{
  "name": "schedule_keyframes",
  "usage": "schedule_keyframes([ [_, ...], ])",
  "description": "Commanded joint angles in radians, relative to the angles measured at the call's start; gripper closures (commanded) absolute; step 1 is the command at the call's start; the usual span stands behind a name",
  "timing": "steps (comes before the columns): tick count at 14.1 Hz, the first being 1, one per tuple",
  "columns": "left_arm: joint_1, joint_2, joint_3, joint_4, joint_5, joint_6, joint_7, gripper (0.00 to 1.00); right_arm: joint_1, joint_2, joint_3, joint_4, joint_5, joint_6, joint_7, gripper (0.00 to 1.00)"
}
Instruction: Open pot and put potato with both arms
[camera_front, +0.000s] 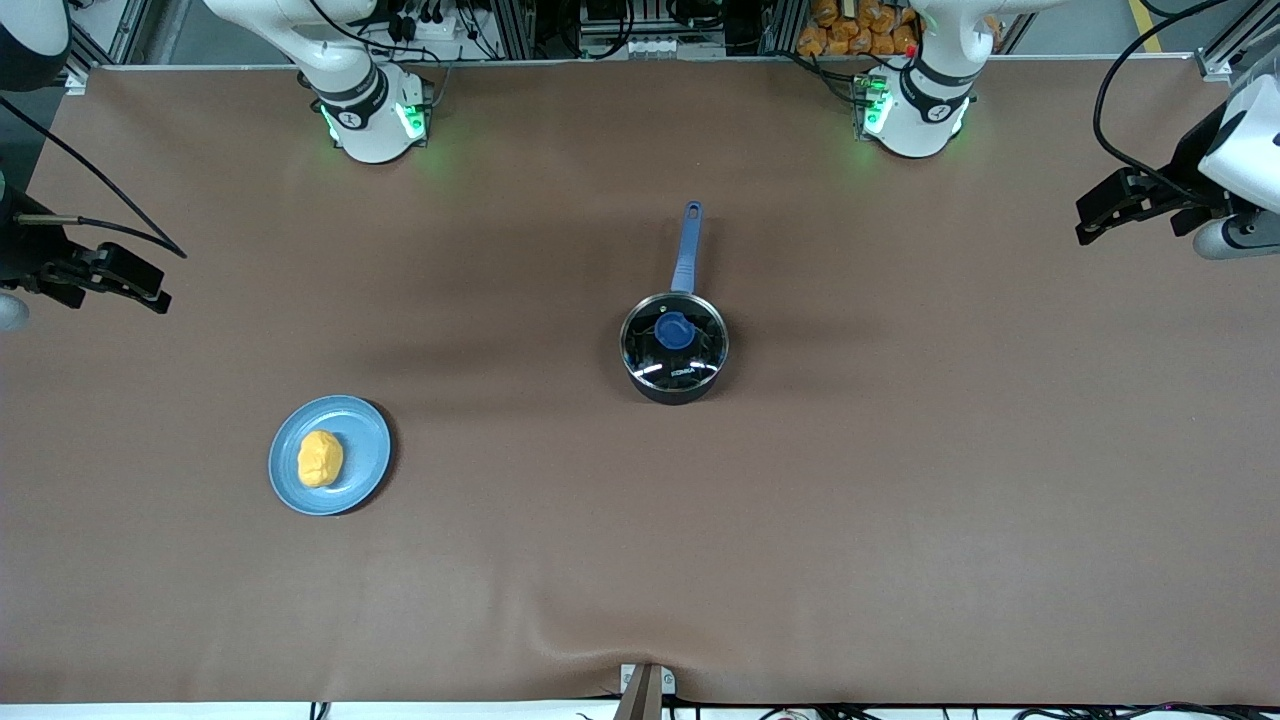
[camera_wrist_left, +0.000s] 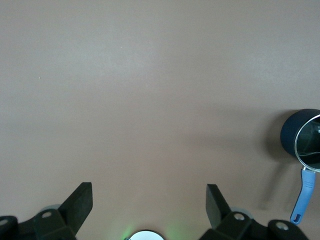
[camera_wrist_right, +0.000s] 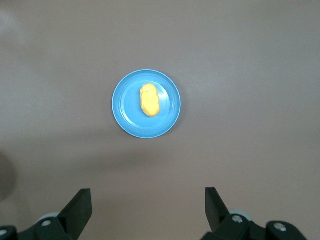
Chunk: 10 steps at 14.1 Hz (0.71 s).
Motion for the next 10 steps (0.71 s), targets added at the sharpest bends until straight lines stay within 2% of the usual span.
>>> schedule_keyframes([
  [1, 0.008, -0.015, -0.004, 0.004, -0.013, -0.021, 0.020, 0.00, -0.013, -0.007, 0.006, -0.001, 0.015, -0.008, -0.009, 0.00],
  [8, 0.000, -0.002, -0.005, 0.038, -0.009, -0.019, 0.020, 0.00, -0.024, -0.002, 0.000, -0.016, 0.015, 0.004, -0.061, 0.00],
  [10, 0.002, -0.003, -0.007, 0.029, -0.024, -0.019, 0.023, 0.00, -0.033, 0.029, 0.000, -0.024, 0.010, 0.009, -0.064, 0.00],
])
